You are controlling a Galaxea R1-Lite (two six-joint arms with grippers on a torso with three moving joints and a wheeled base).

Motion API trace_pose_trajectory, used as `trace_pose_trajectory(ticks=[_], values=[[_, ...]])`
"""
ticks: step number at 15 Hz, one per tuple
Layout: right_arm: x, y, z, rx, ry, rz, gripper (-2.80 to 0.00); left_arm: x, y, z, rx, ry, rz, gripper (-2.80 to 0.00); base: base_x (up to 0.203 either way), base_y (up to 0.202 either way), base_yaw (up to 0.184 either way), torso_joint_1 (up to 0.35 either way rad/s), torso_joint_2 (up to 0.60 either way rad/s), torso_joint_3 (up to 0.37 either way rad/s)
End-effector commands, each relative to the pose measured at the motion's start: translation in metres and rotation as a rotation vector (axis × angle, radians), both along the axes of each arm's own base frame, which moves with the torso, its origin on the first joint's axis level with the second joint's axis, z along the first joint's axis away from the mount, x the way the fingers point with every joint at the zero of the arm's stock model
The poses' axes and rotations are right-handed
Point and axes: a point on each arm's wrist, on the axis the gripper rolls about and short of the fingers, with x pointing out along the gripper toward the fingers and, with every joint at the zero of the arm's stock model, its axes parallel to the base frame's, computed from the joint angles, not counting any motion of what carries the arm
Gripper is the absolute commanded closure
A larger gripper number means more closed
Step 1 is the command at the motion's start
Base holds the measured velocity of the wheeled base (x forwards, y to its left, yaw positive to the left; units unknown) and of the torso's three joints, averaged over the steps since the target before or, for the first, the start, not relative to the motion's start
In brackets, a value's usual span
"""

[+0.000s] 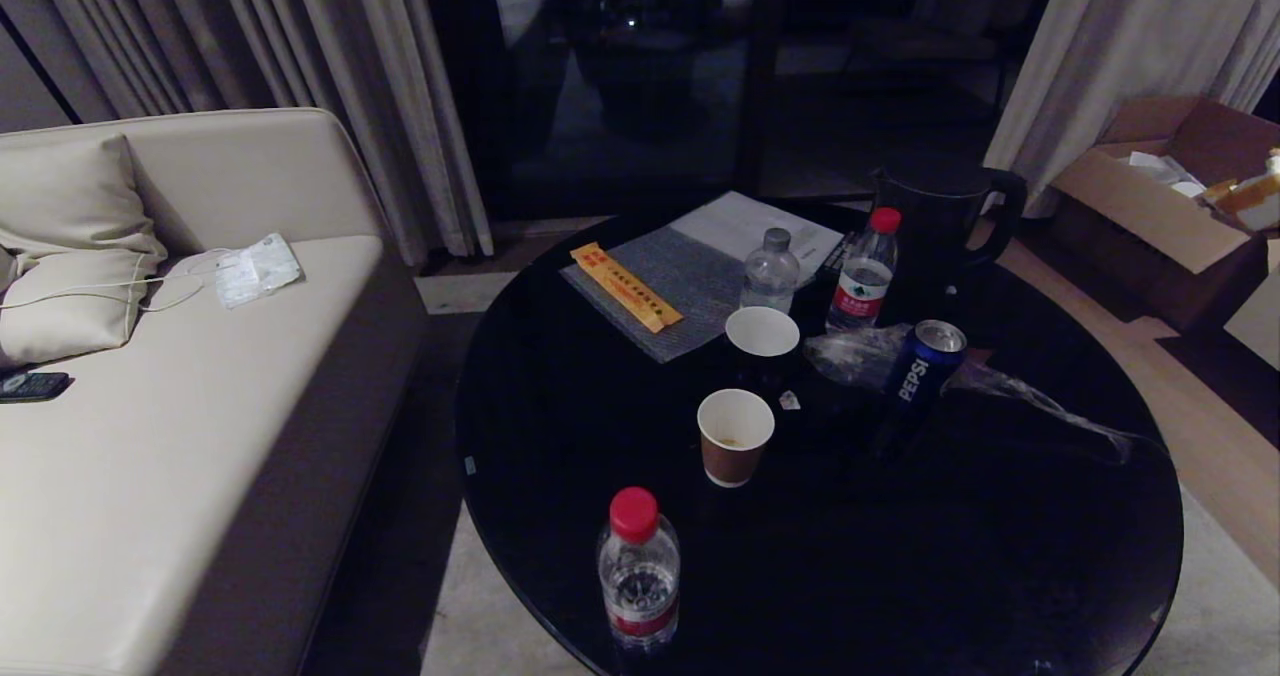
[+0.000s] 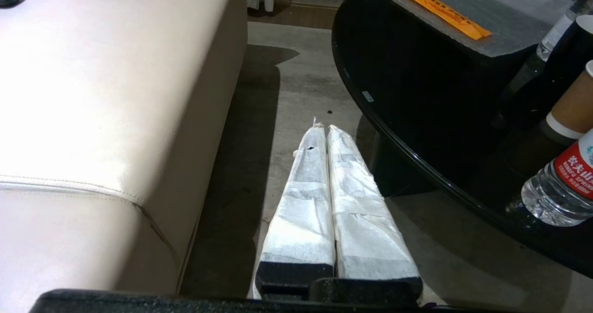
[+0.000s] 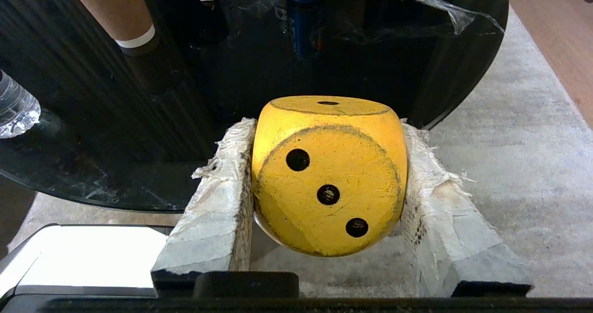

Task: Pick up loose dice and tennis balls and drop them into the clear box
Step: Put the toys in the box

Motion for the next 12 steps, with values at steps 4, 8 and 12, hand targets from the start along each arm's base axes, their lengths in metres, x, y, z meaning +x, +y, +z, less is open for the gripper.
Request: trace_pose_trajectory(ticks=[4, 8, 12], values=[[0.0001, 0.0000, -0.0003, 0.001, 0.005, 0.002, 0.00, 0.0002, 0.0001, -0.0004, -0.002, 0.003, 0.004, 0.00, 0.000, 0.000, 0.000, 0.000, 0.00, 0.000], [0.0001, 0.0000, -0.0003, 0.000, 0.006, 0.002, 0.00, 0.0002, 0.0001, -0.0004, -0.002, 0.003, 0.005, 0.00, 0.000, 0.000, 0.000, 0.000, 0.00, 0.000], [0.0001, 0.0000, -0.0002, 0.001, 0.004, 0.002, 0.00, 0.0002, 0.0001, -0.0004, 0.000, 0.003, 0.005, 0.00, -0.164, 0.000, 0.000, 0.002, 0.00, 0.002]])
